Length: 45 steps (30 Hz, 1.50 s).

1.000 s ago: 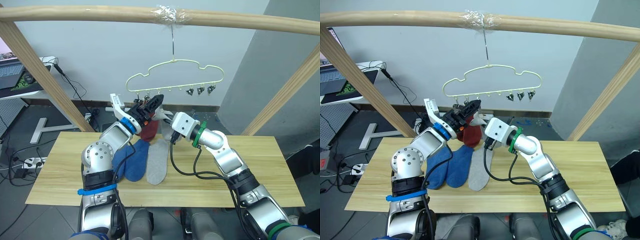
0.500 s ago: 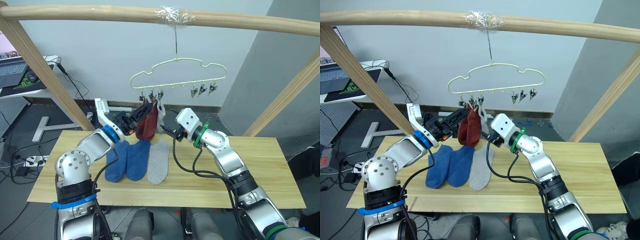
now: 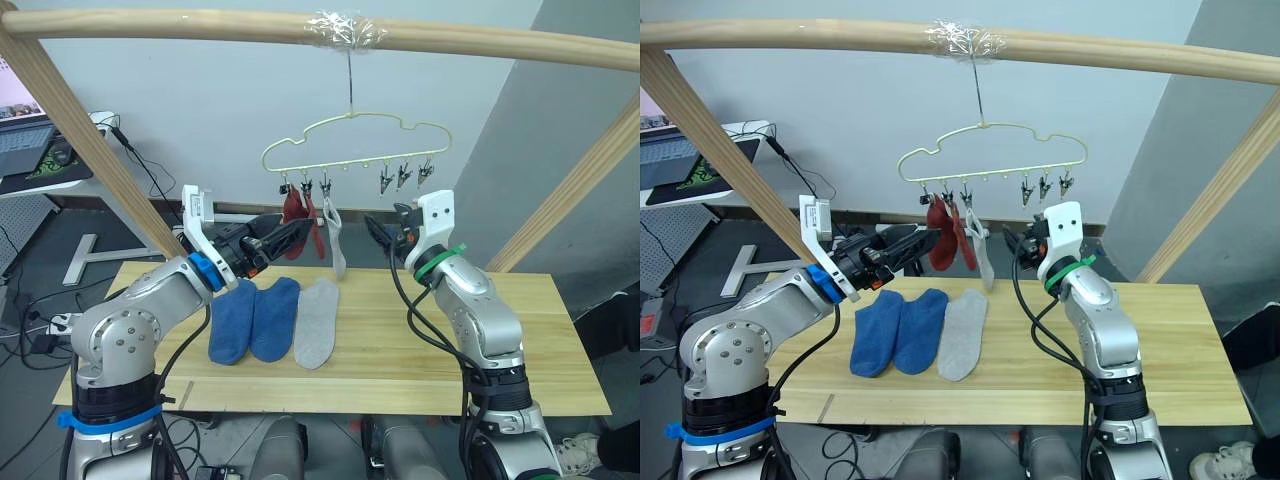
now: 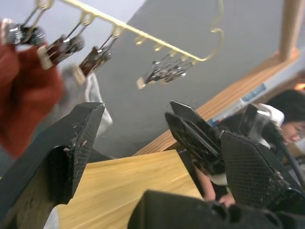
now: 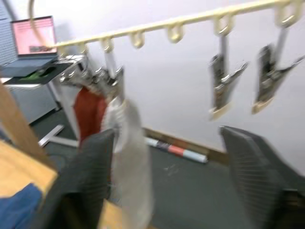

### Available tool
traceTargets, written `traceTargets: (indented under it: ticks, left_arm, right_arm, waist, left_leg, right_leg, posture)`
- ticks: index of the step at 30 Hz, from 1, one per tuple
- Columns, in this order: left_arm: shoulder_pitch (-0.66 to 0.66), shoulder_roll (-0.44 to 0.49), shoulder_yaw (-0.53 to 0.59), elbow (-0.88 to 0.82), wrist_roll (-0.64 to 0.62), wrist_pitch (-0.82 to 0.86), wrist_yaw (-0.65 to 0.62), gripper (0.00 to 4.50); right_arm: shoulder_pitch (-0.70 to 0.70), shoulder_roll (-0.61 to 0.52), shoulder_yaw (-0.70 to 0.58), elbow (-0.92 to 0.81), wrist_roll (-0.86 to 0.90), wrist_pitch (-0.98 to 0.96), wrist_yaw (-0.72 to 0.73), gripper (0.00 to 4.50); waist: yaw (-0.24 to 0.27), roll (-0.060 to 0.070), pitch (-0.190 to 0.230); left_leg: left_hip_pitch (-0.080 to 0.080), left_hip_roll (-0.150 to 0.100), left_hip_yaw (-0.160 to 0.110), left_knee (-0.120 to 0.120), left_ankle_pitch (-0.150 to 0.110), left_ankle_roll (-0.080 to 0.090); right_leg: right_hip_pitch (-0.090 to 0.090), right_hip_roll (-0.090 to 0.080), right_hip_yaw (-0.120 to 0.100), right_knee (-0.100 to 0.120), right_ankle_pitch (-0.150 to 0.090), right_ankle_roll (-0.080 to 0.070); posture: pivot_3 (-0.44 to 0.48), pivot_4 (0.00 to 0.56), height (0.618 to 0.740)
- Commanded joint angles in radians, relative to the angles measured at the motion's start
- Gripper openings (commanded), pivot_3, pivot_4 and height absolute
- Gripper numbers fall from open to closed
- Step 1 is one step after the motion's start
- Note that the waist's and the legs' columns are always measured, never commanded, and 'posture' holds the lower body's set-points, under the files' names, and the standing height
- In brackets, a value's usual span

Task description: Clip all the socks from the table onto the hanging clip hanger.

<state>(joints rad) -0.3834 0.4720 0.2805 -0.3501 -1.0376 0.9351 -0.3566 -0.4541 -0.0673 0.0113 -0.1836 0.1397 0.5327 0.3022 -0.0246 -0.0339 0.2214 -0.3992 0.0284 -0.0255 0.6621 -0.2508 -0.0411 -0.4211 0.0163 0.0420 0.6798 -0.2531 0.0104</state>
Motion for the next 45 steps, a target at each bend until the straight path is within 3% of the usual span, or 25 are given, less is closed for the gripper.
traceTargets:
  ticks: [1,11,14,16,30,33,36,45]
  left_arm:
    - [-0.028,0.000,0.010,0.002,0.012,-0.047,-0.015,4.50]
    - [-0.035,-0.027,-0.016,-0.010,0.022,-0.067,-0.005,4.50]
    - [-0.035,-0.019,-0.010,-0.012,0.021,-0.067,-0.006,4.50]
    - [-0.031,-0.017,-0.007,-0.017,0.020,-0.067,-0.005,4.50]
    - [-0.014,-0.014,0.001,-0.036,0.013,-0.067,-0.003,4.50]
    - [-0.014,-0.015,0.001,-0.036,0.012,-0.068,-0.004,4.50]
    - [-0.016,-0.017,0.000,-0.033,0.014,-0.070,-0.006,4.50]
    - [-0.030,-0.018,-0.005,-0.026,0.015,-0.072,-0.011,4.50]
  right_arm:
    - [-0.036,0.007,0.010,-0.026,0.000,-0.019,-0.027,2.42]
    - [-0.113,0.043,0.006,0.085,-0.006,-0.061,-0.094,2.42]
    - [-0.141,0.050,-0.003,0.130,-0.005,-0.075,-0.116,1.77]
    - [-0.150,0.050,-0.006,0.146,-0.001,-0.079,-0.123,1.09]
    - [-0.195,0.047,-0.035,0.222,0.020,-0.086,-0.141,1.09]
    - [-0.194,0.047,-0.034,0.221,0.016,-0.085,-0.145,1.62]
    - [-0.194,0.051,-0.036,0.220,0.013,-0.084,-0.154,2.60]
    - [-0.249,0.063,-0.044,0.287,0.013,-0.118,-0.162,2.60]
  waist:
    - [0.000,0.000,0.000]
    - [-0.002,0.000,0.000]
    - [-0.002,0.000,0.000]
    - [-0.001,0.000,0.000]
    - [0.000,0.000,0.000]
    - [0.000,0.000,0.000]
    - [0.000,0.000,0.000]
    - [0.000,0.000,0.000]
  left_leg:
    - [0.000,0.000,0.000,0.000,0.000,0.000]
    - [-0.001,0.000,0.000,0.000,0.000,0.000]
    - [-0.001,0.000,0.000,-0.001,0.000,0.000]
    - [-0.001,0.000,0.000,-0.001,0.000,0.000]
    - [-0.001,0.000,0.000,-0.001,0.000,0.000]
    - [-0.001,0.000,0.000,-0.001,0.000,0.000]
    - [-0.001,0.000,0.000,-0.001,0.000,0.000]
    - [-0.001,0.000,0.000,-0.001,0.000,0.000]
  right_leg:
    - [0.000,0.000,0.000,0.000,0.000,0.000]
    - [0.000,0.000,0.000,-0.001,0.000,0.000]
    - [0.000,0.000,0.000,-0.001,0.000,0.000]
    - [-0.001,0.000,0.000,0.000,0.000,0.000]
    - [-0.001,0.000,-0.001,-0.001,0.000,0.000]
    - [-0.001,0.000,-0.001,-0.001,0.000,0.000]
    - [-0.001,0.000,-0.001,-0.001,0.000,0.000]
    - [-0.001,0.000,-0.001,-0.001,0.000,0.000]
  posture:
    - [0.048,0.183,0.740]
    - [0.060,0.180,0.740]
    - [0.060,0.180,0.740]
    - [0.077,0.176,0.740]
    - [0.084,0.169,0.740]
    - [0.084,0.169,0.740]
    - [0.084,0.169,0.740]
    - [0.075,0.169,0.740]
